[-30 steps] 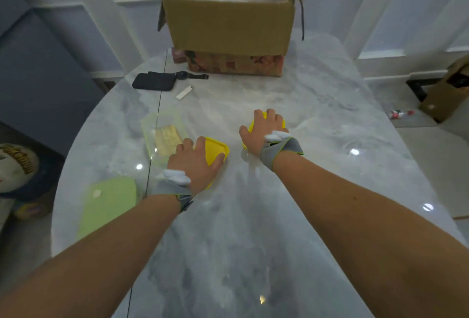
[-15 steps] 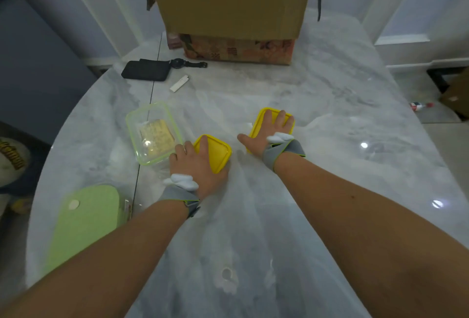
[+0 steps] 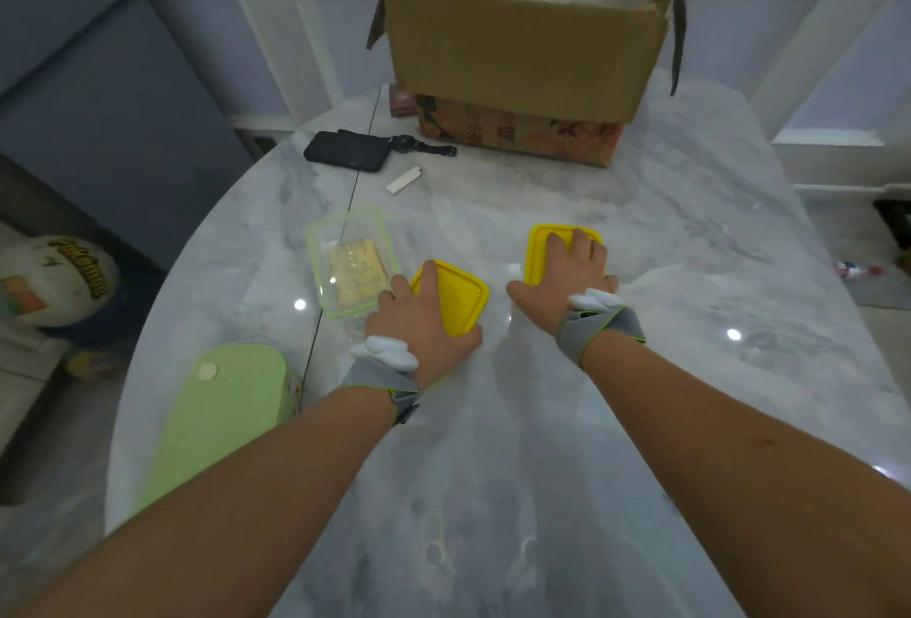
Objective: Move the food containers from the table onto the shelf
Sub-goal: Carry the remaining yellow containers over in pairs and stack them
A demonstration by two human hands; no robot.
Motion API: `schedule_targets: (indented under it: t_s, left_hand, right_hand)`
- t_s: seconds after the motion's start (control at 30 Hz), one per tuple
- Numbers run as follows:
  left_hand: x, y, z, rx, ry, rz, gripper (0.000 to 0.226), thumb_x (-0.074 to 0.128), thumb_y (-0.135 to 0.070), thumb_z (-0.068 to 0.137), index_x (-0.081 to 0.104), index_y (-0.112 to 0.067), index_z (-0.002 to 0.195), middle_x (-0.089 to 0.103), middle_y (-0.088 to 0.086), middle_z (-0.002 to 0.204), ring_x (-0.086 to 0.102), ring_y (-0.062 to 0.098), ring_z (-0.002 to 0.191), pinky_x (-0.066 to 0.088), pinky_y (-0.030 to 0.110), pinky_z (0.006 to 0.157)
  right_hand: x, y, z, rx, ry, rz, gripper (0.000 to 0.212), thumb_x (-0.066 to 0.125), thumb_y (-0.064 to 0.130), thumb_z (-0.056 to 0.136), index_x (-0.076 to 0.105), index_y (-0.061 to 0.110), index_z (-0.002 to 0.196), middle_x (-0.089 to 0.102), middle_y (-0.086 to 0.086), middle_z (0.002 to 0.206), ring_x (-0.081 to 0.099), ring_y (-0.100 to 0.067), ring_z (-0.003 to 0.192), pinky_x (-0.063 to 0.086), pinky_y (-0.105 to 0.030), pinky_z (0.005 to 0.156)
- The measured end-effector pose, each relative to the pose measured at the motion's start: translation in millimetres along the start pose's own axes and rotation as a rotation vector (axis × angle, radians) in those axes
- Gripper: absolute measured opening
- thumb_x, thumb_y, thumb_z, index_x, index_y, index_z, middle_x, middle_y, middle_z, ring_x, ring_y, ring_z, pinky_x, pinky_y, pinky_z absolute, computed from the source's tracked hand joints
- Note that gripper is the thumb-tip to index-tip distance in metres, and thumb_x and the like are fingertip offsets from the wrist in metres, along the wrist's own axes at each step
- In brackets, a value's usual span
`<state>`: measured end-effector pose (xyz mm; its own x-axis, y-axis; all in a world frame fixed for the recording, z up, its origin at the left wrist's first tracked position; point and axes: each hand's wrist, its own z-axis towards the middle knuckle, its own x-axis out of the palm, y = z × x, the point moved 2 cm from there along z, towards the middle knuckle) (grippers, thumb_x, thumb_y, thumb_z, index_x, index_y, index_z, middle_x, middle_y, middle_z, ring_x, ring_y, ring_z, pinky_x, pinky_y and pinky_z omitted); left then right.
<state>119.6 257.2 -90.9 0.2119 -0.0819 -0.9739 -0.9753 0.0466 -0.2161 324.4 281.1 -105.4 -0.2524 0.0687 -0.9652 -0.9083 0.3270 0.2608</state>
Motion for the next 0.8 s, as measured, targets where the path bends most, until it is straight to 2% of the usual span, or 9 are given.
schedule_targets:
  t_s: [0.17,0.27,0.37,0.57,0.73,0.8]
  left_hand:
    - [-57.5,14.5,-11.1,-0.028,-0.059,-0.008,0.104,0.055,-0.078,0.065,0.015,-0.029,0.148,0.040,0.011,0.129,0.047,0.036,0.113,0.046,0.044,0.081]
    - [-101.2,41.5,-21.3,-0.071,-0.118,0.006,0.105,0.055,-0.078,0.067,0.014,-0.029,0.149,0.038,0.012,0.134,0.046,0.036,0.115,0.045,0.044,0.083]
    - [-136.4,70.9,-29.4,-0.115,-0.171,0.009,0.103,0.054,-0.079,0.065,0.016,-0.030,0.148,0.041,0.011,0.129,0.048,0.035,0.111,0.044,0.043,0.080]
    - [-217.9,174.9,-66.1,-0.218,-0.281,0.039,0.103,0.052,-0.082,0.063,0.020,-0.029,0.145,0.043,0.011,0.126,0.049,0.036,0.110,0.046,0.043,0.082]
    - [-270.5,289.9,-113.1,-0.317,-0.360,0.034,0.102,0.049,-0.084,0.057,0.023,-0.031,0.140,0.044,0.011,0.119,0.050,0.037,0.107,0.045,0.043,0.076]
    - [-282.6,320.5,-122.1,-0.337,-0.366,0.033,0.104,0.046,-0.088,0.055,0.024,-0.031,0.139,0.045,0.011,0.117,0.052,0.038,0.103,0.043,0.041,0.071]
  right_hand:
    - [-45.9,37.6,-7.3,-0.124,0.009,0.017,0.075,0.054,0.067,0.065,0.044,0.025,0.127,0.036,-0.007,0.141,0.028,-0.033,0.133,0.039,-0.051,0.088]
    - [-70.7,82.6,-21.5,-0.215,-0.003,0.039,0.078,0.051,0.068,0.063,0.044,0.026,0.128,0.037,-0.007,0.141,0.028,-0.033,0.133,0.039,-0.051,0.088]
    - [-88.1,127.0,-33.8,-0.263,0.015,0.068,0.083,0.048,0.072,0.060,0.044,0.028,0.131,0.038,-0.005,0.143,0.028,-0.032,0.134,0.041,-0.052,0.090]
    - [-119.5,253.4,-91.2,-0.442,-0.048,0.086,0.082,0.045,0.074,0.056,0.047,0.032,0.126,0.042,-0.001,0.139,0.033,-0.030,0.131,0.043,-0.050,0.090]
    - [-132.3,368.9,-167.1,-0.566,-0.039,0.120,0.082,0.049,0.070,0.057,0.049,0.029,0.128,0.042,-0.003,0.139,0.033,-0.030,0.131,0.043,-0.049,0.093]
    - [-132.1,394.8,-185.5,-0.576,-0.035,0.142,0.079,0.050,0.068,0.058,0.049,0.029,0.126,0.043,-0.002,0.139,0.034,-0.029,0.131,0.043,-0.047,0.093]
